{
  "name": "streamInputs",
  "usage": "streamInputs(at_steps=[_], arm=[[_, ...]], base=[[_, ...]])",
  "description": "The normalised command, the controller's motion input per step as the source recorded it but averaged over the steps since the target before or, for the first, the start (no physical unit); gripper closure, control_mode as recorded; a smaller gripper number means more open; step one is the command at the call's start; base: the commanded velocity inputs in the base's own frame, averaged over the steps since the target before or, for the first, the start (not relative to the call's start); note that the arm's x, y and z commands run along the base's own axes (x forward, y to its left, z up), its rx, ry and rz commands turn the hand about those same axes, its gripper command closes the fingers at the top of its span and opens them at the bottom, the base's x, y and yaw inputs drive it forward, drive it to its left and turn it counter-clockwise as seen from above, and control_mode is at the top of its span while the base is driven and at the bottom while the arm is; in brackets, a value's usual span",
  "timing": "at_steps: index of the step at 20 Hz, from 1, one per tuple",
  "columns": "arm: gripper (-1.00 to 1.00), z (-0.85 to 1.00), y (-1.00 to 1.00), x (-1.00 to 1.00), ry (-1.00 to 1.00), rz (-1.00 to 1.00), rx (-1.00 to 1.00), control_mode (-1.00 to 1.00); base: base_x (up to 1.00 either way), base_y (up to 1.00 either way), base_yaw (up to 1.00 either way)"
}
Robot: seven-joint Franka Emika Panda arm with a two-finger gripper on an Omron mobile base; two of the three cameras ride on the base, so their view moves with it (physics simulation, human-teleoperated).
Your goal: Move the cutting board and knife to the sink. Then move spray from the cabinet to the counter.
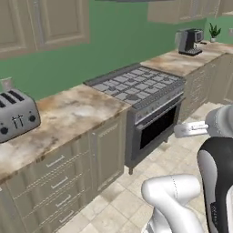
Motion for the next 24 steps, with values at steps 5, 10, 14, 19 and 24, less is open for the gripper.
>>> streamInputs(at_steps=[5, 10, 14, 19, 24], arm=[[-1.00, 0.00, 0.00, 0.00, 0.00, 0.00, 0.00, 1.00], [-1.00, 0.00, 0.00, 0.00, 0.00, 0.00, 0.00, 1.00], [-1.00, 0.00, 0.00, 0.00, 0.00, 0.00, 0.00, 1.00], [-1.00, 0.00, 0.00, 0.00, 0.00, 0.00, 0.00, 1.00], [-1.00, 0.00, 0.00, 0.00, 0.00, 0.00, 0.00, 1.00]], base=[[0.01, -0.01, -0.96], [0.95, 0.04, -0.53], [1.00, 0.26, -0.34], [1.00, 0.20, -0.29], [1.00, -0.08, -0.23]])
